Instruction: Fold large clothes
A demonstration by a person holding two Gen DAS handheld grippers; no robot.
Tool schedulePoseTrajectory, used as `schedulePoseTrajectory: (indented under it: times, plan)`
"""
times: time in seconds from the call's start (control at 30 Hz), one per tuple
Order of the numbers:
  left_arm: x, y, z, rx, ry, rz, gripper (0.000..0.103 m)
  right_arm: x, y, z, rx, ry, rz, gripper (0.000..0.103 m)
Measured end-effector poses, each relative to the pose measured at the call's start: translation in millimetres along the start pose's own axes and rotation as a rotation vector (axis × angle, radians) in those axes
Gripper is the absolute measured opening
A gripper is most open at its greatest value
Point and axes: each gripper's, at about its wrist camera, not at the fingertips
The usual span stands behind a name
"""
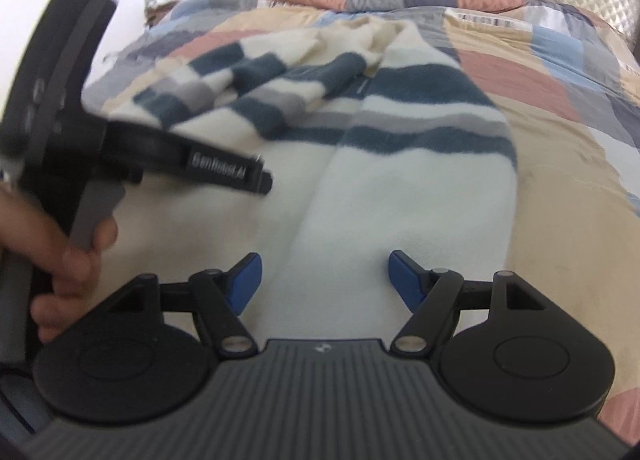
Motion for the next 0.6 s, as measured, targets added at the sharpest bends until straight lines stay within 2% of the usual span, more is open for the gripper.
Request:
schedulePoseTrajectory:
  times: [0.23,0.33,0.43,0.5,0.6]
  plan:
    - [4,1,1,-0.004,0.034,-0.014,0.060,19,-13,-8,0.052,0.123,-0.066,0.073]
    - [6,2,1,-0.008,0.050,-0.021,0.060,26,-14,-11,0.057,0.173,-0.101,0.069]
    - [11,6,1,-0.037,0.090,-0.034,0.060,27,-14,-13,0.051,0.184,-0.130,0.053]
    - [15,8,1,-0.051,0.127,-0.044,0.060,22,-15,-12,0.047,0.166,-0.158,0.032]
    - [18,10,0,-0.062,0.161,-0.056,0.060,12,-12,-9,0.032,0.110,-0.163,0.023]
Point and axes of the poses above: each gripper's, at about its wrist camera, not at the fingertips, and y roughly against the way its jaws point, x to its left, z to its top, and after that the axes turned 4 degrees about -z, right-handed
